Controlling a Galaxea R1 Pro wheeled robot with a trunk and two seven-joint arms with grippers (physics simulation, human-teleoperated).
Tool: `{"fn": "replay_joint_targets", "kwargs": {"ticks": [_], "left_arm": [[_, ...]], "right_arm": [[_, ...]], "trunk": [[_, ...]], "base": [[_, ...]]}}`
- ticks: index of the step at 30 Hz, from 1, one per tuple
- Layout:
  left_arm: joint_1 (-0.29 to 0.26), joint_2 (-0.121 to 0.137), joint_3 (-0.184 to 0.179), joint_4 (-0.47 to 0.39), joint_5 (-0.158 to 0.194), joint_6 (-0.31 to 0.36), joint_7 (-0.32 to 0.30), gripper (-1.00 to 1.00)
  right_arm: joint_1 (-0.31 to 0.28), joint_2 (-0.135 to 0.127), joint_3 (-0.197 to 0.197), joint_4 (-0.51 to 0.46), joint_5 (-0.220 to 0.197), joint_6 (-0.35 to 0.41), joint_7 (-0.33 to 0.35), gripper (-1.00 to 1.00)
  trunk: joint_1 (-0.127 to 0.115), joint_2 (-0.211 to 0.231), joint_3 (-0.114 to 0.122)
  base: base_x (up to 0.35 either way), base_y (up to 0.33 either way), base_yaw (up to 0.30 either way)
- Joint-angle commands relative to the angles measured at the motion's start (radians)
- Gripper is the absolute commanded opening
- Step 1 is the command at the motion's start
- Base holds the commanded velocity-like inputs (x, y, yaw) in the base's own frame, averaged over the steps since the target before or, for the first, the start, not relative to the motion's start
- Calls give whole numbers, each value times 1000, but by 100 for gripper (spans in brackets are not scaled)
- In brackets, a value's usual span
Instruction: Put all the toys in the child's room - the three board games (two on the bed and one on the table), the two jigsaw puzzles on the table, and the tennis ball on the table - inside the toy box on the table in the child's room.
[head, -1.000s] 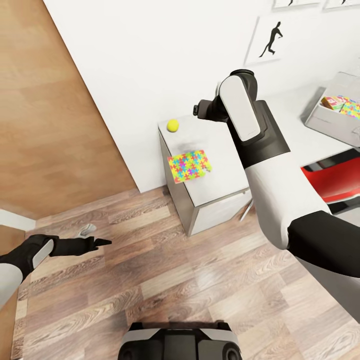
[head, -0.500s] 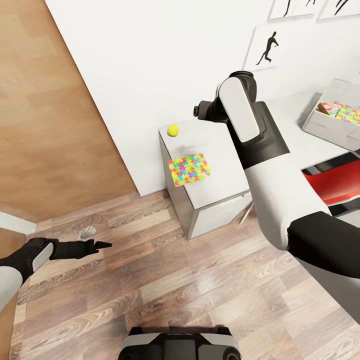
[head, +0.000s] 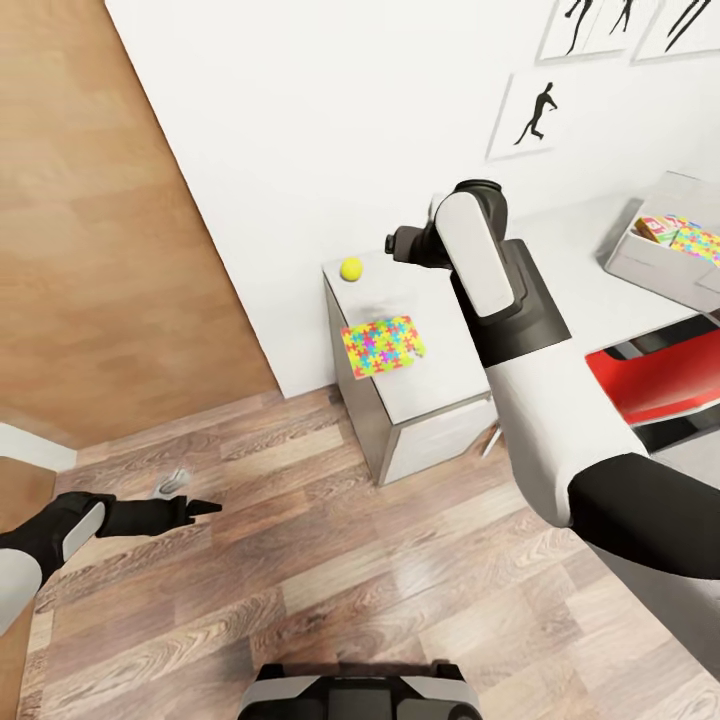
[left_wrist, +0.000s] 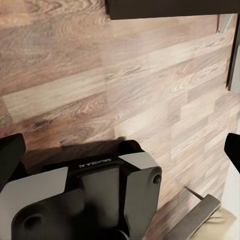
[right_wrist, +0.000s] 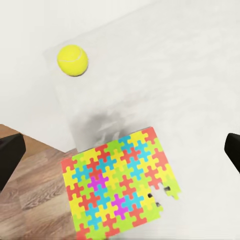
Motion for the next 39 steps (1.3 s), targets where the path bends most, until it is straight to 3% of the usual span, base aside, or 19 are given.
{"fn": "replay_joint_targets", "kwargs": {"ticks": [1,6,12,28,39], "left_arm": [[1,0,-6,0,6,7,-1,100],[2,-1,-7,-1,4,7,0,100],[3,-3,-9,0,2,6,2,100],[3,-3,-10,1,2,-11,1,100],[3,-2,-10,1,2,-12,1,100]], "right_arm": [[18,0,2,-19,-9,2,-12,100],[83,0,3,-83,-9,0,-41,100],[111,0,3,-109,-11,-1,-61,100],[118,0,1,-113,-18,-1,-65,100],[118,0,2,-111,-12,-6,-64,100]], "trunk": [[1,-2,0],[1,-2,9],[1,-2,19],[1,-2,45],[1,-2,63]], "base": [[0,0,94],[0,0,106],[0,0,115],[0,0,107],[0,0,-27]]}}
